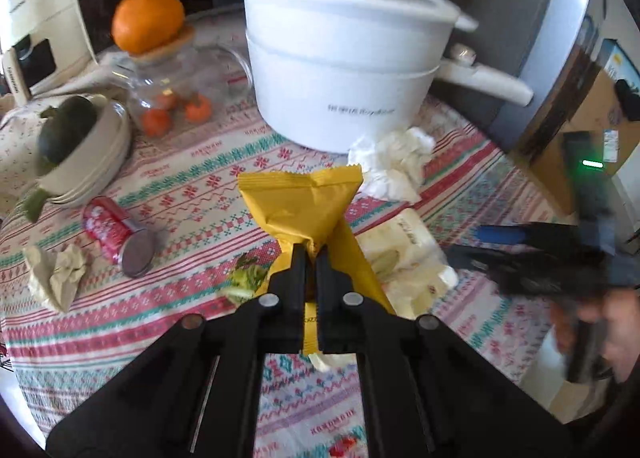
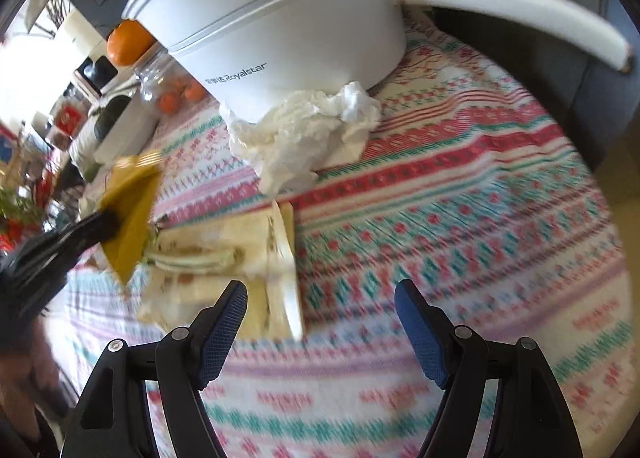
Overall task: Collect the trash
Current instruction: 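Grasp the cream bread bag with the right gripper and lift it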
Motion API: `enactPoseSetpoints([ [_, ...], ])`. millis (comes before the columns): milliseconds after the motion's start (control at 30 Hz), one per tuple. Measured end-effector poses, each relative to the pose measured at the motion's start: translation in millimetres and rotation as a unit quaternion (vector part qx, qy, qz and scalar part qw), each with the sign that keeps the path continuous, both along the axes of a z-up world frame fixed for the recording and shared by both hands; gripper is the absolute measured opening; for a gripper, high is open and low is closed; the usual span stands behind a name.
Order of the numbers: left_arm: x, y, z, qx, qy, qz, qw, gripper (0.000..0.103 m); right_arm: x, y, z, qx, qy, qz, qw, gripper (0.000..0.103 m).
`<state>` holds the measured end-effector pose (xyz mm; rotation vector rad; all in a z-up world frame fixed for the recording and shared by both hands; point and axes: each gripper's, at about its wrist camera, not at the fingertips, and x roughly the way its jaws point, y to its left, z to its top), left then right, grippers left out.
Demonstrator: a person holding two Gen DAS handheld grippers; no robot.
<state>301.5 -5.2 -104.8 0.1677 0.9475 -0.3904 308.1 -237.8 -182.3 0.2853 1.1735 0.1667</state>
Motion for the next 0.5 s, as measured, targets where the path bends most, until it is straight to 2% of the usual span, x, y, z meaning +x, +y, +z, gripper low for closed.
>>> enactPoseSetpoints([
  [33,-4,1,3,-0.003,-0.005,0.001,1.0000,0.005,4,1,-5,0.008,0.003,-0.003,1.000,0.071],
  [67,-6,4,4,-0.005,-0.008,0.001,1.0000,0.005,8,2,-11,0.015,0.007,-0.010,1.000,0.071],
  [100,-11,6,5,-0.005,-0.011,0.000,0.9999,0.005,9,3,-10,0.016,-0.013,-0.017,1.000,0.068],
  [167,-21,9,6,0.000,-0.018,0.005,0.9998,0.005,14,7,-12,0.021,-0.024,-0.020,0.999,0.066],
  [267,-29,16,4,-0.003,-0.014,0.019,0.9997,0.005,14,28,-13,-0.030,-0.039,0.004,0.999,0.063],
  [367,-37,23,2,-0.006,-0.008,0.034,0.9994,0.005,5,60,-17,-0.131,-0.059,0.056,0.988,0.047],
  [400,-39,24,1,-0.004,-0.008,0.038,0.9992,0.005,1,66,-18,-0.146,-0.063,0.069,0.985,0.033],
  [433,-43,25,0,0.000,-0.008,0.042,0.9991,0.005,-2,71,-18,-0.146,-0.065,0.083,0.984,0.010],
  [500,-50,28,-1,0.004,-0.007,0.050,0.9987,0.005,-7,74,-16,-0.129,-0.055,0.092,0.986,0.005],
])
